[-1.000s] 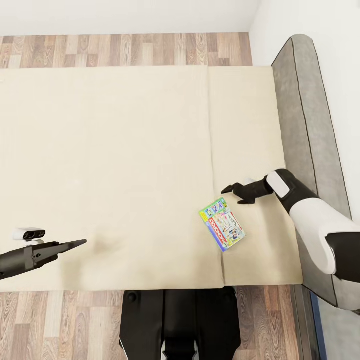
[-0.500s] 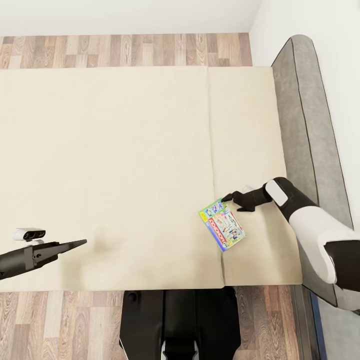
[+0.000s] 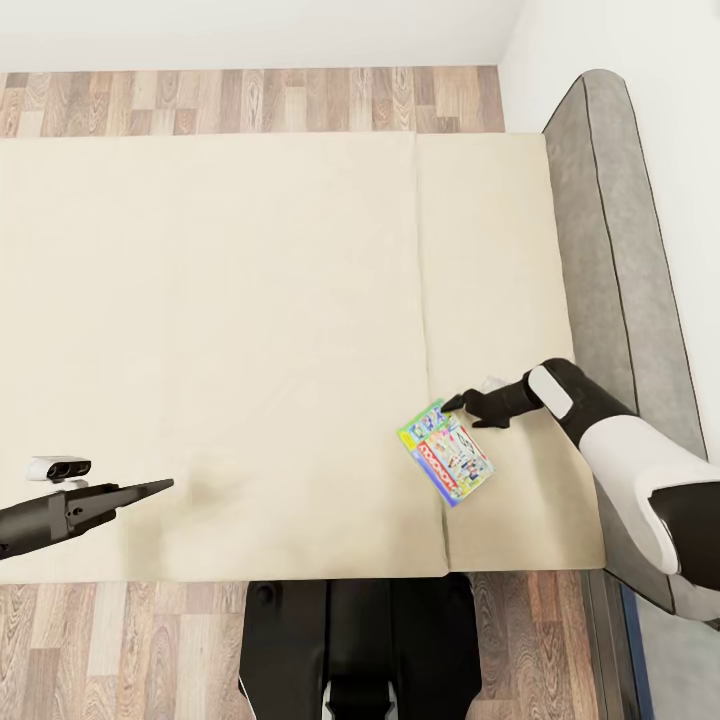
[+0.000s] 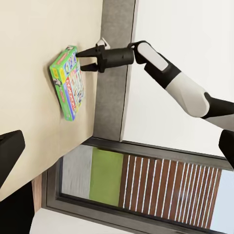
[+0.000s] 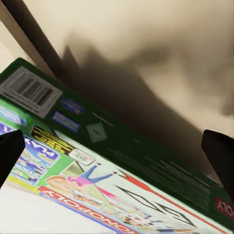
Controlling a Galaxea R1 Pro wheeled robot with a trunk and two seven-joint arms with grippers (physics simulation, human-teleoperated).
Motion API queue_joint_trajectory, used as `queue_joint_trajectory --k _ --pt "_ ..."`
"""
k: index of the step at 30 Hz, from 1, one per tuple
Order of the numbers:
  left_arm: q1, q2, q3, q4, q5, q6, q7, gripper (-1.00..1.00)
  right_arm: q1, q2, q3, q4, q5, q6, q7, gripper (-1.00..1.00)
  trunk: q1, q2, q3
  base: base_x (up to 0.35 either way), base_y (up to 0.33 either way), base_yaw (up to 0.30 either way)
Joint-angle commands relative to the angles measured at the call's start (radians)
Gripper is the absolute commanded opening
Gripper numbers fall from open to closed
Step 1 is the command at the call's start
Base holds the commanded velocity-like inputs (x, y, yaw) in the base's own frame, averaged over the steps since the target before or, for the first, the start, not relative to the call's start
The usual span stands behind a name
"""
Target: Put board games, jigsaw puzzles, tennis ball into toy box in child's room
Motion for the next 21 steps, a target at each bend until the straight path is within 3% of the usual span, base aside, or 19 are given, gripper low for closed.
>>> queue_joint_trajectory --k 1,8,21 --pt "0.000 0.000 0.000 0.000 -0.001 0.011 -0.004 1.00 0.001 -0.001 0.013 0.001 0.015 0.001 0.015 1.00 0.001 -0.001 -0.001 0.000 0.000 0.000" --pt "-0.001 0.000 0.000 0.000 0.000 0.011 -0.004 1.00 0.001 0.001 0.075 0.001 0.014 0.001 0.045 1.00 0.001 -0.001 -0.001 0.000 0.000 0.000" --pt "-0.001 0.000 -0.001 0.000 0.000 0.011 -0.004 1.00 0.001 0.005 0.094 0.001 0.015 0.001 0.118 1.00 0.001 -0.001 -0.001 0.000 0.000 0.000"
